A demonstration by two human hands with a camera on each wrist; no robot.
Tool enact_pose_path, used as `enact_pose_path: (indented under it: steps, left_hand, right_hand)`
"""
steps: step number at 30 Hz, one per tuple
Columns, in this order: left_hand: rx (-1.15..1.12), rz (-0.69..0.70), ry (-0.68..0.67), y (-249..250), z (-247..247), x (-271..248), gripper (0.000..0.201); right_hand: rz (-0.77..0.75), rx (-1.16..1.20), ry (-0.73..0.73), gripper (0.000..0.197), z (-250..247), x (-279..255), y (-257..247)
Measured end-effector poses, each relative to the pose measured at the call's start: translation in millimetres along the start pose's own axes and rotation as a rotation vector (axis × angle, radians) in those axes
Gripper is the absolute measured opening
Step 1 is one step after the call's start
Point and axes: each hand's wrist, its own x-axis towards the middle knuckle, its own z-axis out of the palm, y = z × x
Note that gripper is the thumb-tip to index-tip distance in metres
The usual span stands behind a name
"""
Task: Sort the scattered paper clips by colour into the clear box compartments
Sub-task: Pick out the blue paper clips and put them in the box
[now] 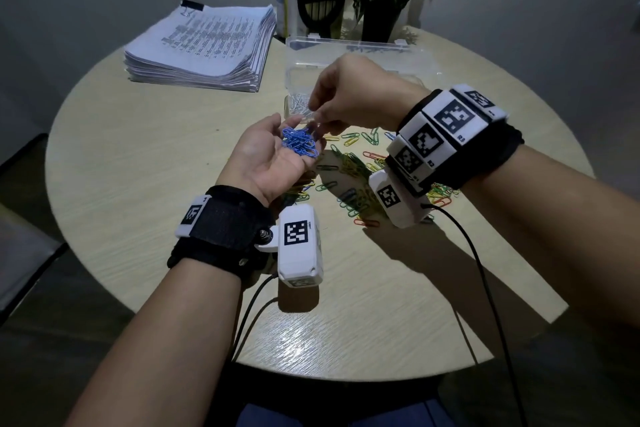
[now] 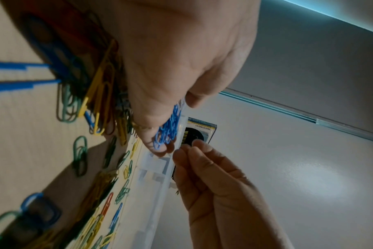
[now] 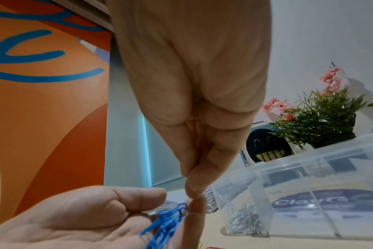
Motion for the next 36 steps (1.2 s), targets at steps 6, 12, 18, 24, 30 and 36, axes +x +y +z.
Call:
enact_pose_path:
  steps: [6,12,18,24,30,36]
  left_hand:
    - [0.061,0.082,0.047,14,-4,-5,0.025]
    - [0.04,0.151,0.082,36,-17,-12,0.019]
    - [0.002,0.149,0.076,37,-24,-13,0.019]
    - [-0.015,0.134,0.057,37,-27,-11,0.021]
    - [-0.012,0.133,0.072,36,-28,-11,0.021]
    - [-0.007,0.134,0.071,36,-28,-11,0.022]
  right_hand:
    - [0.046,-0.127,-0.012,0.01,-1,-2,10]
    - [-0.034,-0.334,-0.201,0.016,19,0,14]
    - [-0.168,-0.379,-0.429,0.013,41,-15,2]
    - [-0.149,-0.573,-0.361,0.029,50,-20,4]
    - [-0.153,-0.552,-0.4,0.002,46,-24,5]
    - [-0.258,-0.442,-0.397,0.013,49,-27,6]
